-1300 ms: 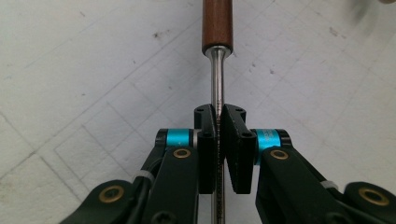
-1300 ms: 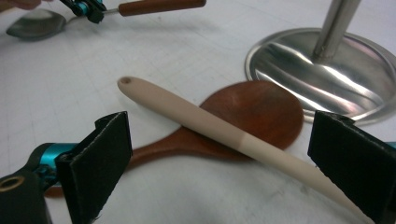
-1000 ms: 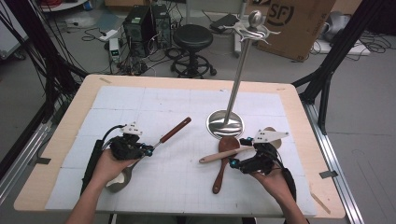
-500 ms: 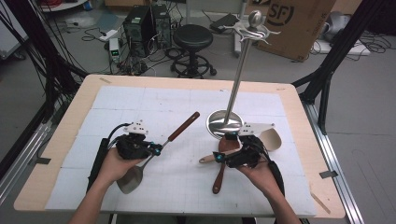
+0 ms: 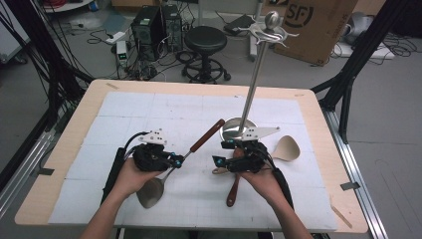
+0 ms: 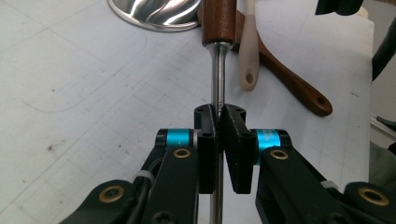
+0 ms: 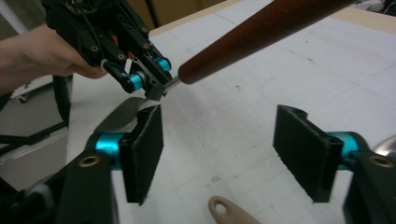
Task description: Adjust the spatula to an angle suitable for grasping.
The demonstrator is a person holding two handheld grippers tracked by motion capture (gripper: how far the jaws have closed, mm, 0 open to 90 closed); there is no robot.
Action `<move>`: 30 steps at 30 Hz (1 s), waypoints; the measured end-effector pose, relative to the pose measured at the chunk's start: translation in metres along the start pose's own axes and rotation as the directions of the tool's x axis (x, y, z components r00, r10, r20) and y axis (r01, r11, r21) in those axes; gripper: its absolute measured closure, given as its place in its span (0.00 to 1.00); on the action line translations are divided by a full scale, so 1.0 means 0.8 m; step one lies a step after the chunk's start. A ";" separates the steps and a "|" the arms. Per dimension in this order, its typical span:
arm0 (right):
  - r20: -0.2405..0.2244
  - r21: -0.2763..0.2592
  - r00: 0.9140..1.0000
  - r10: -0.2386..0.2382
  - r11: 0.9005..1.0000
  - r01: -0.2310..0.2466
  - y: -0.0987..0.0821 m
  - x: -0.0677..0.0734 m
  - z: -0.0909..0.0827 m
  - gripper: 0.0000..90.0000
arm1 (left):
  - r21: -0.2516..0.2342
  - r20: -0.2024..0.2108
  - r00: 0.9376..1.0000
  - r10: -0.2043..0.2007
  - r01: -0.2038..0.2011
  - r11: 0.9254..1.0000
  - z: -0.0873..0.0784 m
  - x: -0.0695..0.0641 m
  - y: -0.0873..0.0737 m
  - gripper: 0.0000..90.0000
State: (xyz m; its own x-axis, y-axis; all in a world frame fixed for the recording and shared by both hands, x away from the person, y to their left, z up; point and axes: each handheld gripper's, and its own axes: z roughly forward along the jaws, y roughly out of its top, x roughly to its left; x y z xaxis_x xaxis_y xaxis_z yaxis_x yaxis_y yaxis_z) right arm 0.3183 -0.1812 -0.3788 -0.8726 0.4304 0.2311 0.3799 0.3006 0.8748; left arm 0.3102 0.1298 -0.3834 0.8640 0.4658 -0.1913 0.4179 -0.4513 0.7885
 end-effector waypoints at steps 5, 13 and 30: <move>-0.030 -0.005 0.997 0.064 0.998 -0.064 0.003 0.002 0.009 0.48 | 0.002 0.010 1.000 0.017 -0.017 1.000 0.006 -0.008 0.005 0.93; -0.012 -0.019 0.998 0.062 0.998 -0.063 0.007 0.012 0.015 0.63 | -0.005 0.035 0.999 0.035 -0.035 0.999 0.011 -0.014 0.012 0.93; -0.019 -0.107 0.985 0.170 0.979 -0.171 0.020 0.020 0.022 0.63 | -0.045 0.057 0.998 0.035 -0.032 0.998 0.011 -0.023 0.020 0.93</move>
State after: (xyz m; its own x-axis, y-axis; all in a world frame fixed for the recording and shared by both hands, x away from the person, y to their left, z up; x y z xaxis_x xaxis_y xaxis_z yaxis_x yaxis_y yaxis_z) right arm 0.3160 -0.1544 -0.3691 -0.8009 0.4590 0.3845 0.4887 0.1301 0.8627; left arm 0.3034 0.1074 -0.3723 0.8927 0.4055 -0.1966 0.3766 -0.4315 0.8198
